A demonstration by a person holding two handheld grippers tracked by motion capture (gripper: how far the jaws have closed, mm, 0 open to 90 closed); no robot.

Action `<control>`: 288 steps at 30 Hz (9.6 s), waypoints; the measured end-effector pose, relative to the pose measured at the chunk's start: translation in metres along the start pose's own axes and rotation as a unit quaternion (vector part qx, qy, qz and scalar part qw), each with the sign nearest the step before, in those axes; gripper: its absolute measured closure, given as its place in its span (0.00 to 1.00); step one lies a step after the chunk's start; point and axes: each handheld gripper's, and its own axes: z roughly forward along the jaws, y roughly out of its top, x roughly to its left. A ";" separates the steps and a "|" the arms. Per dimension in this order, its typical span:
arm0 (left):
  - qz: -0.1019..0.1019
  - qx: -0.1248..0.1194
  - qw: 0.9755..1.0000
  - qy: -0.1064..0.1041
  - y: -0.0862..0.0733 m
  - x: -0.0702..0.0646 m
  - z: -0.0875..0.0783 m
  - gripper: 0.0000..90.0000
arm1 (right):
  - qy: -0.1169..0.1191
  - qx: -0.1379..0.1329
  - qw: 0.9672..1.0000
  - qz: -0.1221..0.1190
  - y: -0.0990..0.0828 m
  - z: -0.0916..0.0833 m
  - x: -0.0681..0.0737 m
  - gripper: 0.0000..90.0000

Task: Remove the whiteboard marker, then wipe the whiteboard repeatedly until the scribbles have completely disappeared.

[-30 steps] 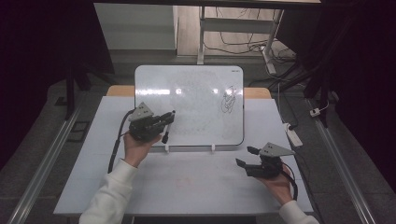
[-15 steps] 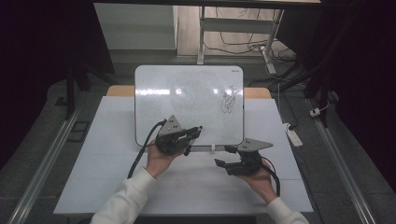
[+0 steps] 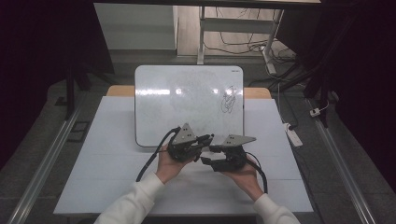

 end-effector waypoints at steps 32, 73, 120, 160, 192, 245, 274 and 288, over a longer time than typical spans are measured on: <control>-0.047 0.024 0.998 0.043 -0.023 0.013 -0.055 0.46 | -0.011 -0.003 0.998 0.056 0.003 -0.010 -0.020 0.86; -0.139 0.111 0.974 0.139 -0.143 0.053 -0.146 0.31 | -0.080 -0.098 0.992 0.022 0.004 -0.057 -0.058 0.86; -0.134 0.110 0.975 0.142 -0.143 0.053 -0.147 0.30 | -0.142 -0.125 0.982 0.010 0.059 -0.023 -0.150 0.86; -0.133 0.109 0.975 0.141 -0.142 0.052 -0.146 0.30 | -0.170 -0.181 0.968 0.030 0.096 -0.020 -0.175 0.86; -0.128 0.109 0.975 0.142 -0.141 0.051 -0.146 0.30 | -0.201 -0.205 0.956 0.067 0.085 -0.037 -0.184 0.86; -0.130 0.108 0.976 0.140 -0.141 0.053 -0.145 0.31 | -0.154 -0.157 0.976 0.010 0.071 -0.013 -0.153 0.86; -0.130 0.107 0.976 0.140 -0.140 0.053 -0.144 0.31 | -0.118 -0.143 0.983 0.010 0.071 0.005 -0.140 0.86; -0.126 0.108 0.976 0.140 -0.140 0.051 -0.143 0.31 | -0.122 -0.125 0.985 -0.004 0.066 0.004 -0.133 0.86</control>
